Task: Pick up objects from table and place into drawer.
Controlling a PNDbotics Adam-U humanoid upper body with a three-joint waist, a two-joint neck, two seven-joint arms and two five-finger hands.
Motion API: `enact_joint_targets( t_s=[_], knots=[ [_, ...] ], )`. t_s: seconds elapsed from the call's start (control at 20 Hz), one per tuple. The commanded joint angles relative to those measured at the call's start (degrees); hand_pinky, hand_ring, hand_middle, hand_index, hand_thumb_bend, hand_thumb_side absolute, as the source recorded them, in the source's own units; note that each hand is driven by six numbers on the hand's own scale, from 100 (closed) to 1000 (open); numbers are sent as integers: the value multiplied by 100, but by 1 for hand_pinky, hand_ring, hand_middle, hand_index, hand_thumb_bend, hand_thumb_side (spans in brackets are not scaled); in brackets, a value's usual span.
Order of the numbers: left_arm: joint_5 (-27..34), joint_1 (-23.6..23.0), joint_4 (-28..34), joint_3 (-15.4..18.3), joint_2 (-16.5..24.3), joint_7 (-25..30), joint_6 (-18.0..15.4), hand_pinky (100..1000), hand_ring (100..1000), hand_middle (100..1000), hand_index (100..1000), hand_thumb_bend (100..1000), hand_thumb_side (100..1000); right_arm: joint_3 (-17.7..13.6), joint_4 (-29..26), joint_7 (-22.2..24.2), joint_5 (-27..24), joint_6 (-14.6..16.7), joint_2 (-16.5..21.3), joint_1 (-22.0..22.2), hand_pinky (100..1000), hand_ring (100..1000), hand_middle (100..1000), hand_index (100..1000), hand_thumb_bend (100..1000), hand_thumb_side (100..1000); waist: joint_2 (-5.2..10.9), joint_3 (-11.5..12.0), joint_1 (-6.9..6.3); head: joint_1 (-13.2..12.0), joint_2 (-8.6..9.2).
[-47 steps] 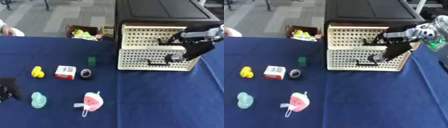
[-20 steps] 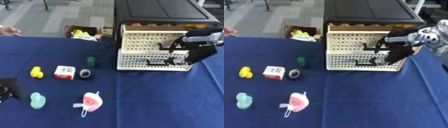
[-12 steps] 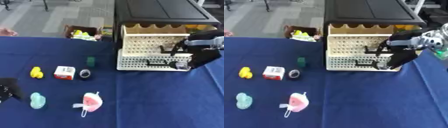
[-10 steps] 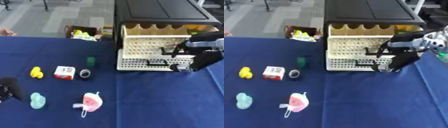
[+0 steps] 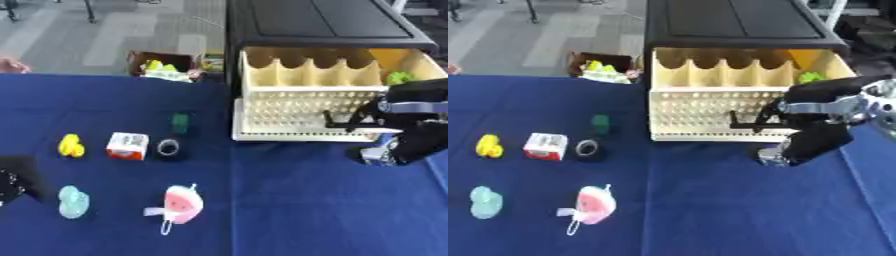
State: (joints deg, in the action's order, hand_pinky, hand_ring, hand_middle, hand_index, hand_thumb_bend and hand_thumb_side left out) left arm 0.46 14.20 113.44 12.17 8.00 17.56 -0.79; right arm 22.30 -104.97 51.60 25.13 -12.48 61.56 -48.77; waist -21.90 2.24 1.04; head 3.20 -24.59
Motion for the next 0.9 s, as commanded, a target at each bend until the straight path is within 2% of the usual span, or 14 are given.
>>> enact_joint_targets(
  t_s=[0.05, 0.55, 0.9],
  knots=[
    [-19, 51, 116, -1, 62, 20, -7, 473, 490, 495, 697, 100, 1000, -91, -261, 37, -132, -93, 265, 48, 178, 194, 225, 847, 266, 833, 102, 2, -2, 20, 62],
    [-24, 54, 116, -3, 60, 30, 0, 473, 491, 496, 697, 100, 1000, -383, -791, 37, -334, -322, 535, 486, 180, 194, 224, 846, 265, 840, 102, -32, -8, 20, 83],
    [-30, 50, 116, -6, 48, 38, 5, 474, 492, 496, 698, 100, 1000, -445, -955, 37, -491, -392, 594, 683, 181, 195, 224, 848, 261, 855, 92, -16, -19, 23, 91]
  ],
)
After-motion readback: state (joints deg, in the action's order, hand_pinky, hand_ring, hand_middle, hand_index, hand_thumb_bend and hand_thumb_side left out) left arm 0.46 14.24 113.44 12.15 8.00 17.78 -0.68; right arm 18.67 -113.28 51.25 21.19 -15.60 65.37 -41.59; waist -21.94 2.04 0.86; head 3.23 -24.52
